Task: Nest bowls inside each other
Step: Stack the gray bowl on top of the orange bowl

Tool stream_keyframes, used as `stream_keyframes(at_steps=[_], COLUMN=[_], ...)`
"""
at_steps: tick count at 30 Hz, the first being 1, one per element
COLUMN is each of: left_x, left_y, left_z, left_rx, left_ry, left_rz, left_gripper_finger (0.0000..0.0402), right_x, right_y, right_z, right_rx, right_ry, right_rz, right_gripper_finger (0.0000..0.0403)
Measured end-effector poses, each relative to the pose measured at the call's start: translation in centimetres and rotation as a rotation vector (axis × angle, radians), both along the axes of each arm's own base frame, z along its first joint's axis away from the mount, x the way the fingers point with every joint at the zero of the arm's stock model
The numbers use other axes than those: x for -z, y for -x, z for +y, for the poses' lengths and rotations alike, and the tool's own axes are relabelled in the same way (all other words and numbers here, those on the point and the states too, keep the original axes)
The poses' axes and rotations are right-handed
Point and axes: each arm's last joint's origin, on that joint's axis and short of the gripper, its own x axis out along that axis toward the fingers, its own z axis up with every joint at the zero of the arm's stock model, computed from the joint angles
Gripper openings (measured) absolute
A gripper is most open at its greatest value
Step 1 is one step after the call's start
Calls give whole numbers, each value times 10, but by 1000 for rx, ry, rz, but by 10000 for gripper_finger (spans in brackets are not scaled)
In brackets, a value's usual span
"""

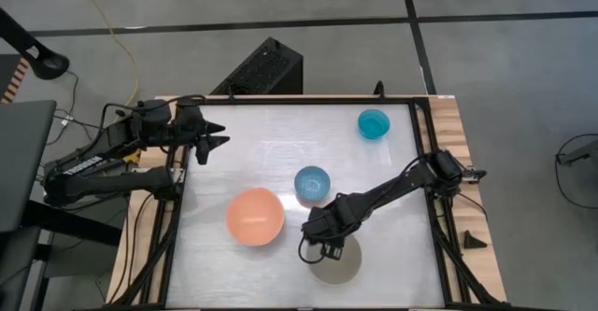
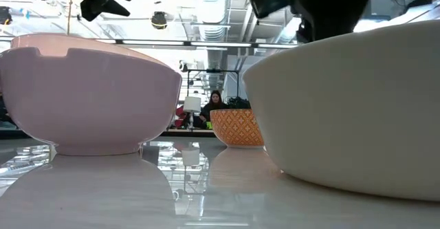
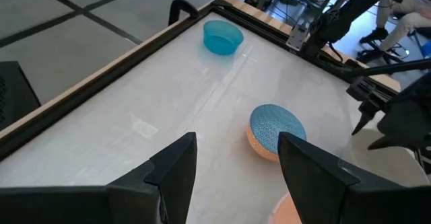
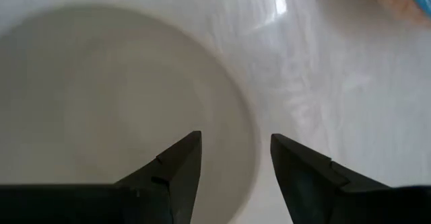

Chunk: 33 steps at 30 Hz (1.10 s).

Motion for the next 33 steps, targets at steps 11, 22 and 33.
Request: stream_keyframes(at_steps=[11,22,33], left_x=[0,0,0], left_y=[0,0,0], left_z=[0,0,0], left_rx=[2,2,0], left_ry=[11,11,15], left_rz=[-5,-5,-7], left_gripper_finger=[197,197,197], right_x=[40,47,42], right_y=[7,-9,-25], right_z=[-4,-5,-13], right_rx=[10,26,-19], right_ry=[-100,-273,-415], right_rz=[61,-52,-154], right_gripper_finger=[212,108,41])
